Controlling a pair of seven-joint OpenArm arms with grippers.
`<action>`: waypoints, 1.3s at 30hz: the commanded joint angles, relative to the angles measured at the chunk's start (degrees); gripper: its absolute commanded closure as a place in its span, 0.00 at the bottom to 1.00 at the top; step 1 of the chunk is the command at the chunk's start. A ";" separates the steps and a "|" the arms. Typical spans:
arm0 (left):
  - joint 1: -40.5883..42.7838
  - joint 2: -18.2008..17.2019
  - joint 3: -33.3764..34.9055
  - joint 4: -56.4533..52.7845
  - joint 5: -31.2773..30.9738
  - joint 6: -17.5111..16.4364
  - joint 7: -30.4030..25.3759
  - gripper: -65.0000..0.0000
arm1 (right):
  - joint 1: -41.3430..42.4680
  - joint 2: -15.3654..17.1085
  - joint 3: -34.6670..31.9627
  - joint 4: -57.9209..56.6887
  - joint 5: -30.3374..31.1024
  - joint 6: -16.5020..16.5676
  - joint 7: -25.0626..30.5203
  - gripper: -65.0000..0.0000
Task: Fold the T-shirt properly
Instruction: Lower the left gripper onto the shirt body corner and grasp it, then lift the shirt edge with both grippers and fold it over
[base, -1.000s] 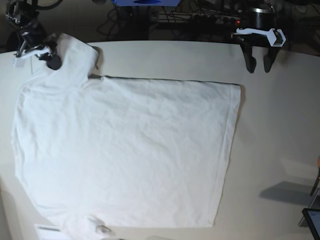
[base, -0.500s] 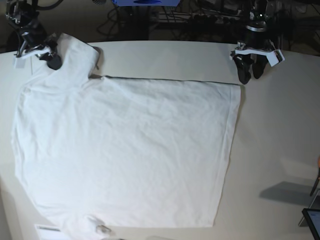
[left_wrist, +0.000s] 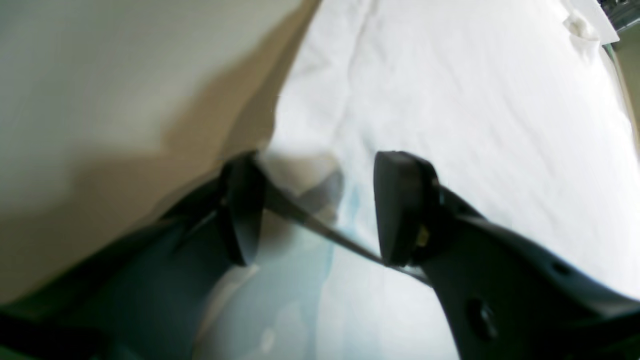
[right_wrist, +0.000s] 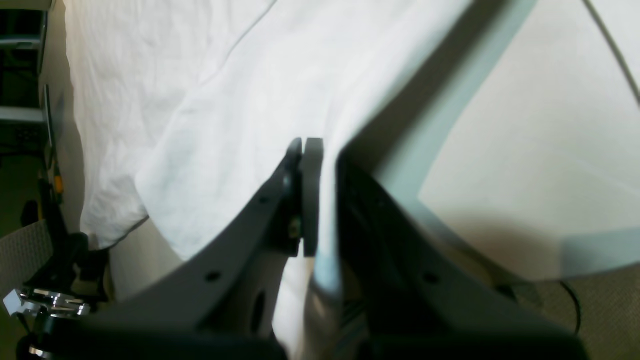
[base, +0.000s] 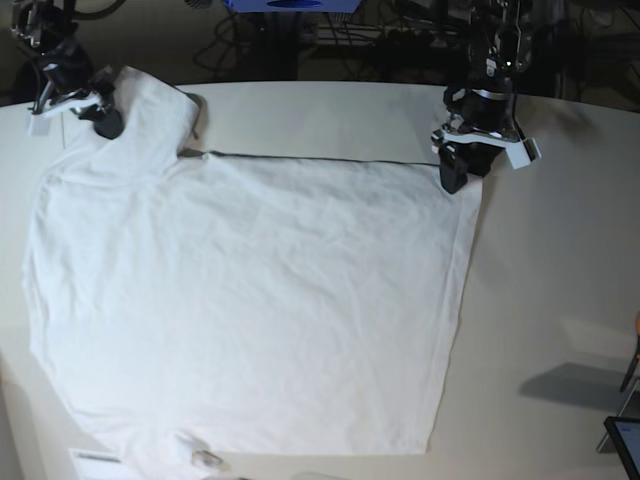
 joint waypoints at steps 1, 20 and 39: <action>-0.36 -0.42 -0.05 -0.21 -0.18 0.20 0.96 0.47 | -0.43 0.54 0.35 1.01 0.69 0.58 0.29 1.00; -3.35 -0.42 0.66 -2.50 -0.18 0.20 0.96 1.00 | -0.17 0.54 0.44 1.01 0.69 0.58 0.29 1.00; 7.20 -0.94 -0.05 6.03 0.25 0.20 0.87 1.00 | -9.40 2.12 6.06 12.97 0.95 0.58 0.29 1.00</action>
